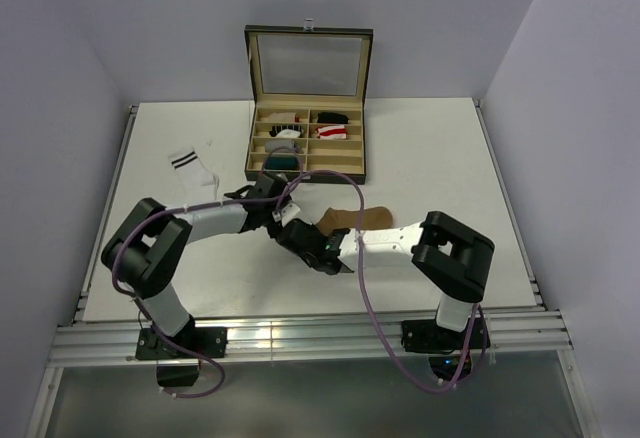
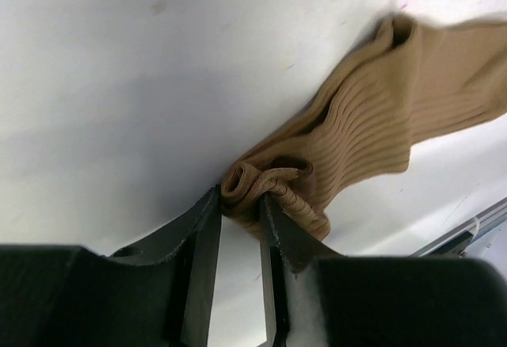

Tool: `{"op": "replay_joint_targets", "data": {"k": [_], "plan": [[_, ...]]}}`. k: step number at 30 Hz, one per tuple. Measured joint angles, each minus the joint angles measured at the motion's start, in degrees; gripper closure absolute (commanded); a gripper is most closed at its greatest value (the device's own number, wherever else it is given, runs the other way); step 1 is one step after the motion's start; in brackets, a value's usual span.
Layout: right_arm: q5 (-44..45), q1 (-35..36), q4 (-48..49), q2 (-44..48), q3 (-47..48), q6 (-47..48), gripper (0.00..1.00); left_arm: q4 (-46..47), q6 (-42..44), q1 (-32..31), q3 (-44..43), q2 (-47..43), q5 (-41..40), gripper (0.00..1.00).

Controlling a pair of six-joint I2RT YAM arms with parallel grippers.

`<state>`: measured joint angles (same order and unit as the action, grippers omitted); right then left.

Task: Roll the socks
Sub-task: Roll the sock at the center of the board.

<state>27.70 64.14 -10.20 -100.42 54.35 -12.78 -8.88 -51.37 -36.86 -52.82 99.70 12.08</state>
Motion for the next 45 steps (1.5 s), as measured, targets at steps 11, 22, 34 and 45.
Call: {"op": "replay_joint_targets", "data": {"k": [11,22,34,45], "plan": [[-21.33,-4.70,5.97,1.03,-0.39,4.76,1.00,-4.15,-0.83,4.09,8.22,-11.89,-4.57,0.51],[-54.36,-25.77,14.45,2.29,-6.40,-0.66,1.00,4.13,-5.90,4.07,10.60,-13.73,-4.85,0.32],[-82.07,-39.10,37.18,-7.87,-14.36,-22.56,1.00,14.19,-8.61,0.02,12.39,-12.92,-4.87,0.38],[-86.07,-41.07,47.30,-11.26,-17.18,-31.80,1.00,14.80,-9.29,-1.18,9.55,-5.46,-4.22,0.46]]}}
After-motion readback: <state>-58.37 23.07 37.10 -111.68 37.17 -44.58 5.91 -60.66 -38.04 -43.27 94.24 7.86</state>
